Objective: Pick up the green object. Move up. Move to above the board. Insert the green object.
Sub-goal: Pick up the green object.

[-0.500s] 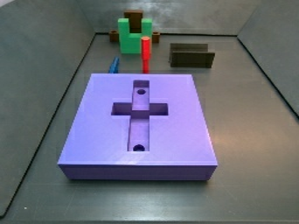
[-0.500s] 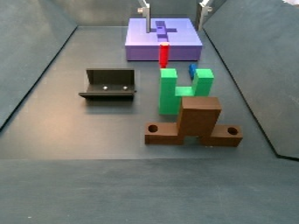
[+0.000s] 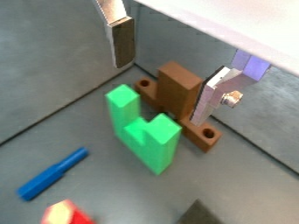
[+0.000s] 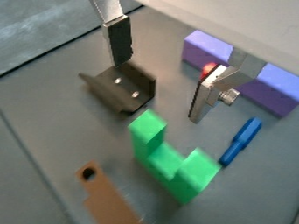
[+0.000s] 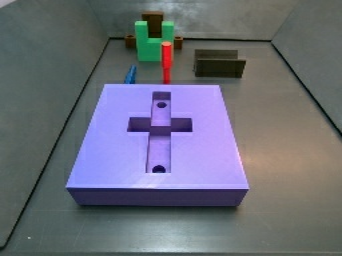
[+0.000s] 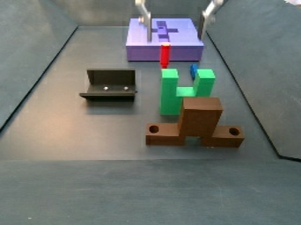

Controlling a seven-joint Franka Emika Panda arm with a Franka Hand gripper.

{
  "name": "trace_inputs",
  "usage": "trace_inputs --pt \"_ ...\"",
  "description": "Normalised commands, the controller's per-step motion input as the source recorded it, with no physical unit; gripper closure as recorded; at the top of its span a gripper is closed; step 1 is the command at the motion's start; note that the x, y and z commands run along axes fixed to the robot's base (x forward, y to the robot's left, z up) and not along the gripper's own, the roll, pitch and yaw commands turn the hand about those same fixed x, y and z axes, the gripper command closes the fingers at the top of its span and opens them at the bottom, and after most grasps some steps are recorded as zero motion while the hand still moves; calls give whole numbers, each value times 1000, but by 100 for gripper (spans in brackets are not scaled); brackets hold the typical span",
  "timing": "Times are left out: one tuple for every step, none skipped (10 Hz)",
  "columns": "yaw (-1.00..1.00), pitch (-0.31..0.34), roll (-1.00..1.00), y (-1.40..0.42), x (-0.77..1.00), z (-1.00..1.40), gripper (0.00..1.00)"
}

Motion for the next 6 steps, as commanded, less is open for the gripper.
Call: trace_inputs --pt "0 -187 -123 0 51 -557 0" --pt "-23 -173 -131 -34 40 -600 0" --pt "-23 -99 -173 -54 166 -477 0" --pt "-86 -30 -160 -6 314 -349 0" --pt "-129 0 -81 0 331 -309 0" --pt "-123 0 -60 0 266 -274 0"
